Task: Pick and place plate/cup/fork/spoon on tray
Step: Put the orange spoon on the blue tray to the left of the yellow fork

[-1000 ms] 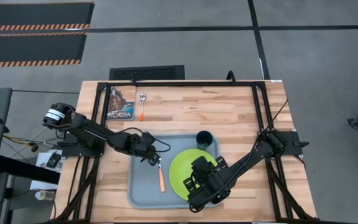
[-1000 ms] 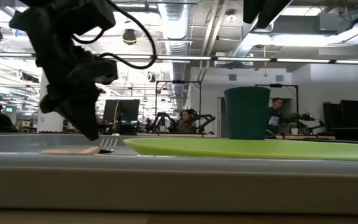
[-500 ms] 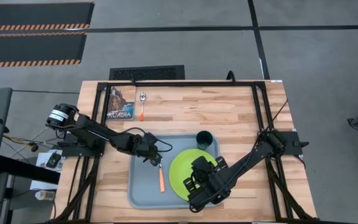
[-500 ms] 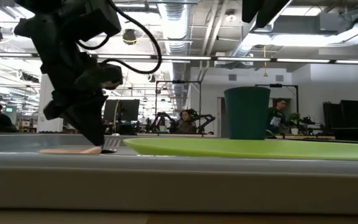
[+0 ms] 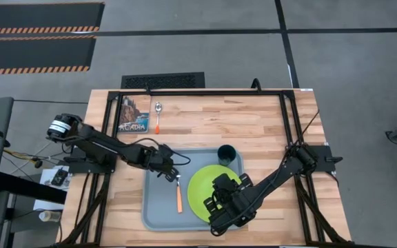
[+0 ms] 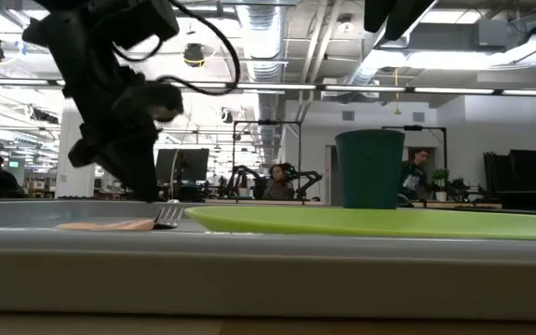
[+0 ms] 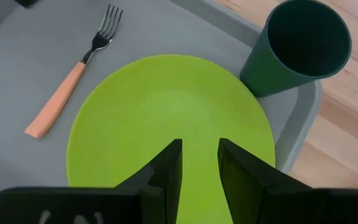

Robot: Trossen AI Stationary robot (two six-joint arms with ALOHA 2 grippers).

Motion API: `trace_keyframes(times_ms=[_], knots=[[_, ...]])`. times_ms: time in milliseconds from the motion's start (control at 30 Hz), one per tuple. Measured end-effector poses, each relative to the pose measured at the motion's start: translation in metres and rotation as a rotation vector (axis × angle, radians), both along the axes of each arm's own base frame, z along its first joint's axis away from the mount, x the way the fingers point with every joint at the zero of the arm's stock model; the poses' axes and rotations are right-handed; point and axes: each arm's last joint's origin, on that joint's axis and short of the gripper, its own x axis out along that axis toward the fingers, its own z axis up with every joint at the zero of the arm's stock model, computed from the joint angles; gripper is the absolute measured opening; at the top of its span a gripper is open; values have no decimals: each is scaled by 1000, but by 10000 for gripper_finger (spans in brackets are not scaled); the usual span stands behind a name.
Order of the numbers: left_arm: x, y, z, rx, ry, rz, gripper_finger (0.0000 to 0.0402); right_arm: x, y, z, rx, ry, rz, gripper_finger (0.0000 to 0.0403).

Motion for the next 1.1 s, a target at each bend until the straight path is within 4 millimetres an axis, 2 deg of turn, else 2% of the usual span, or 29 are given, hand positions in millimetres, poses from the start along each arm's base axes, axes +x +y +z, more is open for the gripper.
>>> trace_keyframes(times_ms=[167,267,400,600,700,800,900,1100], knots=[[-12,4,24,23,-44,-5,0,0,0,0,2,-2,0,127],[-24,8,39,101,-48,-25,0,1,1,0,4,-16,0,127],[-48,21,61,212,-47,35,13,2,0,0,7,-24,-1,127],[-81,49,93,318,-122,171,84,4,-1,0,2,-20,7,127],[-85,66,104,372,-188,245,130,5,-3,0,1,-23,1,127],[-81,87,108,417,-197,276,170,8,-7,0,-4,-29,-6,127],[-76,113,100,435,-119,321,194,10,-9,0,0,-36,-13,127],[-72,169,73,337,10,387,200,11,-9,0,3,-39,-8,127]])
